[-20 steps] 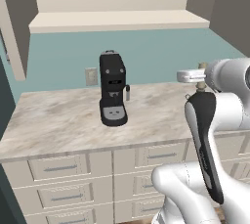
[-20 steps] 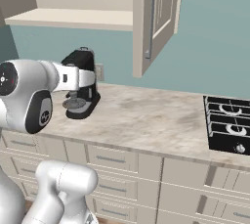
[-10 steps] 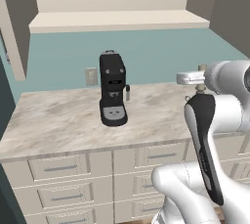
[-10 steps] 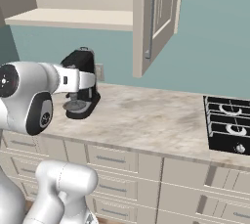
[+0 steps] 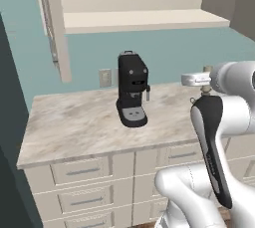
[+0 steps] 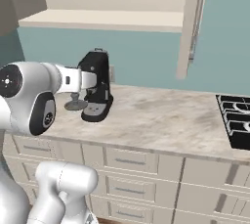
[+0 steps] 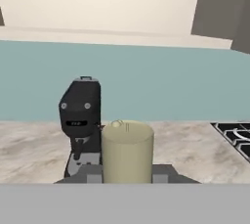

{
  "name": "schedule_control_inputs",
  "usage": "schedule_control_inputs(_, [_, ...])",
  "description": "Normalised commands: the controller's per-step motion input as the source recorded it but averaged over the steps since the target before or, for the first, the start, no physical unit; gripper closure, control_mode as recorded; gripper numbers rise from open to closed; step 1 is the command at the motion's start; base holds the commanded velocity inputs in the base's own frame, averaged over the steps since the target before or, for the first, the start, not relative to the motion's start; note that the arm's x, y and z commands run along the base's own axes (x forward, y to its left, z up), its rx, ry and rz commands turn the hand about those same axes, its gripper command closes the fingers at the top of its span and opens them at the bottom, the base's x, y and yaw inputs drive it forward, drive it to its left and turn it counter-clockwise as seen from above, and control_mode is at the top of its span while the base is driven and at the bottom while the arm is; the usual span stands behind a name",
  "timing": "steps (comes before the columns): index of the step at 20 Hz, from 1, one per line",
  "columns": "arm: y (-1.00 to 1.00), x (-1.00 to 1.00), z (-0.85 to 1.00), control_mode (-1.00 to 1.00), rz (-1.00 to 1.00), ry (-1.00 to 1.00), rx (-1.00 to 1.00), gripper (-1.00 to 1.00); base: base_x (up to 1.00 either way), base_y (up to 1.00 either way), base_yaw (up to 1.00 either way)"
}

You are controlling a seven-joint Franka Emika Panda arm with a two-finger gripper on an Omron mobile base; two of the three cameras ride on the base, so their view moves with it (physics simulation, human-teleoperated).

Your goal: Get the candle and the beer from the cabinet and move them to the dining counter.

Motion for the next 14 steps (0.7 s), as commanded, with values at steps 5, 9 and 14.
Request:
schedule_control_inputs(5, [0.00, 0.00, 0.00, 1.00, 0.00, 0.00, 0.00, 1.00, 0.00, 0.70, -0.73])
schedule_control_inputs(9, [0.00, 0.00, 0.00, 1.00, 0.00, 0.00, 0.00, 1.00, 0.00, 0.02, -1.00])
schedule_control_inputs(14, [0.00, 0.00, 0.00, 1.00, 0.00, 0.00, 0.00, 1.00, 0.00, 0.01, -1.00])
